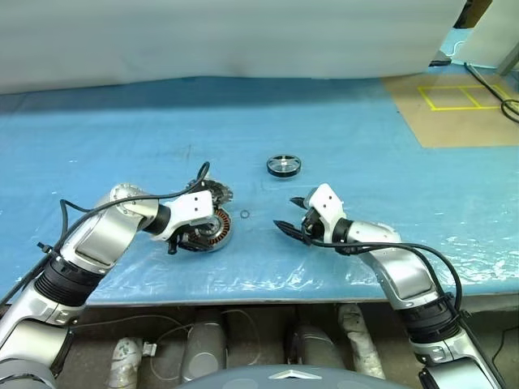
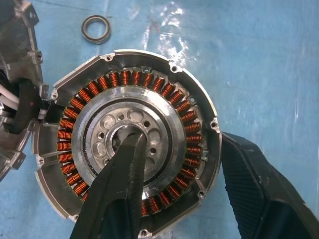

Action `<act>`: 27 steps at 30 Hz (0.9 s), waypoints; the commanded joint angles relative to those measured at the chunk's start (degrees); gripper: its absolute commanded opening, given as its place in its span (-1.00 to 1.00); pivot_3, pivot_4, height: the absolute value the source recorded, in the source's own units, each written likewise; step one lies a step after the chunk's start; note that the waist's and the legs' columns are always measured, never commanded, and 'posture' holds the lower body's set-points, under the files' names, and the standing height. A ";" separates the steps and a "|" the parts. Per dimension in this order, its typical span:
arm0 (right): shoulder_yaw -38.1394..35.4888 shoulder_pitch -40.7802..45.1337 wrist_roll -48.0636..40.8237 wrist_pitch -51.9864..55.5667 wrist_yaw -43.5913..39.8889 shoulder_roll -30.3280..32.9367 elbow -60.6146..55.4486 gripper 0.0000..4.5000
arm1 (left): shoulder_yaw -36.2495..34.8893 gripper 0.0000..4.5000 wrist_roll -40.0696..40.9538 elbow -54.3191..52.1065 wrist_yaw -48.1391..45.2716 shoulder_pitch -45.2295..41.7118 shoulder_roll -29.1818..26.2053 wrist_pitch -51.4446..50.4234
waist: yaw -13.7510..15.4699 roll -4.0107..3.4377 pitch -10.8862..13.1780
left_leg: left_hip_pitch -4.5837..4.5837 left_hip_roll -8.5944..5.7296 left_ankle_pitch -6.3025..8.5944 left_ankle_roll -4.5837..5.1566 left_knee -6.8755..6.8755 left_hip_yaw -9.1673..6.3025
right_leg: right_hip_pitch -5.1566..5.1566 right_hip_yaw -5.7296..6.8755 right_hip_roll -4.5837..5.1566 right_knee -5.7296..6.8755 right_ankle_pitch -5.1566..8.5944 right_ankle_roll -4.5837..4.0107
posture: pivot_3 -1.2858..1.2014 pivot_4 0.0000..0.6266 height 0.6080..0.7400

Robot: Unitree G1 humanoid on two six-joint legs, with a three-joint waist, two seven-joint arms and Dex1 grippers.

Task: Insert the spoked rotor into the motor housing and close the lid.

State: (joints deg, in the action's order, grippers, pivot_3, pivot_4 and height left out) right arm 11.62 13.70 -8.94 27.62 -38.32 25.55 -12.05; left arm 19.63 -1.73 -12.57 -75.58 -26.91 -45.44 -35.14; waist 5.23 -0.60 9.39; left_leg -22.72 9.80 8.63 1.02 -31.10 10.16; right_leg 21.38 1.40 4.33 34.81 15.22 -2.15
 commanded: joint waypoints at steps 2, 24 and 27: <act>-0.51 0.95 -0.08 -1.68 -0.19 -0.18 -0.75 0.68 | 3.35 -0.11 0.66 2.43 -1.67 0.77 -0.14 2.99 | 0.11 -0.03 -0.02 | 0.03 0.01 0.00 -0.01 0.04 0.00 | -0.01 0.00 -0.01 0.00 0.00 0.01 | 0.03 -0.52 1.00; -0.43 1.70 0.20 -3.19 -0.04 -1.82 1.07 0.68 | -1.16 0.73 2.83 5.18 3.81 -3.44 3.46 4.32 | 0.27 -0.06 0.00 | -0.26 0.00 -0.13 -0.18 0.02 0.00 | 0.21 0.04 -0.01 0.01 0.02 0.04 | 0.03 -0.52 1.00; -0.78 1.63 -0.44 -3.05 -0.79 -1.83 0.92 0.68 | -2.70 0.86 5.58 2.17 -0.16 -2.91 -0.63 3.86 | -0.26 0.12 0.09 | -0.48 0.08 -0.14 -0.18 -0.08 0.00 | 0.46 0.06 -0.05 0.11 0.01 0.04 | 0.03 -0.52 1.00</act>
State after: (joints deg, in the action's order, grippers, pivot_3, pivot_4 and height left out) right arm 11.62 14.86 -8.32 25.47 -38.69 23.82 -9.75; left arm 19.96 2.28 -8.05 -74.39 -29.31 -44.09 -30.67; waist 4.97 -0.48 9.48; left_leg -23.22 9.88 8.49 0.85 -31.18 10.16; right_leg 21.92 1.42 4.26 34.94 15.23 -2.11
